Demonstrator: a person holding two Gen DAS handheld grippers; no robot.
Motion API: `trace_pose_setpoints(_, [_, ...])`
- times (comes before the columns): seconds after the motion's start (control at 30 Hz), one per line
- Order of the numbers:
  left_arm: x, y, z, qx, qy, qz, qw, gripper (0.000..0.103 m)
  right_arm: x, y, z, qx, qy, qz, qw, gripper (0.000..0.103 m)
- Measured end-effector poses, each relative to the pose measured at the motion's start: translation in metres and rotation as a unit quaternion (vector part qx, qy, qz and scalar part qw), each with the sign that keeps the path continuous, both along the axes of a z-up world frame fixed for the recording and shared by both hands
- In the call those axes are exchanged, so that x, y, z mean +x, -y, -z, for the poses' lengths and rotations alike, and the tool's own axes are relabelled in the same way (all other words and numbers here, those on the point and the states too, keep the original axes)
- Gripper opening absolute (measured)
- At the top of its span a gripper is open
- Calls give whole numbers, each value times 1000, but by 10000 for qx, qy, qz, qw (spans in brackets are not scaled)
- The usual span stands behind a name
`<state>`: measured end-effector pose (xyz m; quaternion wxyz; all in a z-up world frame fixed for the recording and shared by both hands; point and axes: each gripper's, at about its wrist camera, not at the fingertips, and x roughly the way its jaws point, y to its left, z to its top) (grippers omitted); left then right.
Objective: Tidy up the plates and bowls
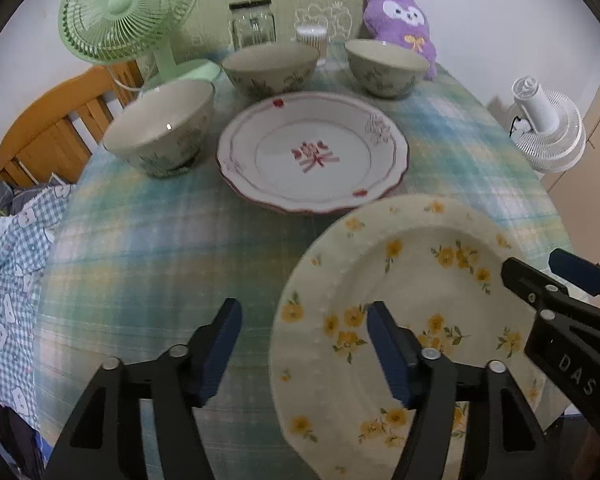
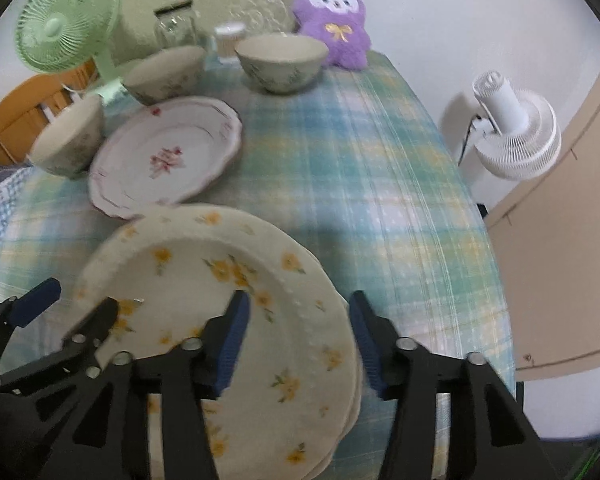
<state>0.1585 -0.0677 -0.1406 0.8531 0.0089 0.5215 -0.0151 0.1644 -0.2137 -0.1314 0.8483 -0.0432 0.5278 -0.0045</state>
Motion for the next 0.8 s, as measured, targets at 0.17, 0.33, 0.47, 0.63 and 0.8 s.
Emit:
trace_pose_setpoints(0.17, [-1,-14,-27,-83,300,89,9995,82,-2,-16,-28,114,283,10,9995,73])
trace_pose_setpoints(0.33, [-4,-30,-57,-242,653,159,9974,83,-1,-34,-57,322,521,73,9981,73])
trace_pose_setpoints(0.47, [1,-39,-69,-204,742,67,9970,83,3,-47,-70,318,644,54,9974,73])
trace_pose_setpoints(0.63, [15,-47,-76,-244,769,-60,9967,83,15,-58,-80,297,736,-35,9968,73])
trace_pose_setpoints(0.8, [35,-46,-70,-170,861,-257,9958,81,42,-57,-71,395,805,-162,9958,73])
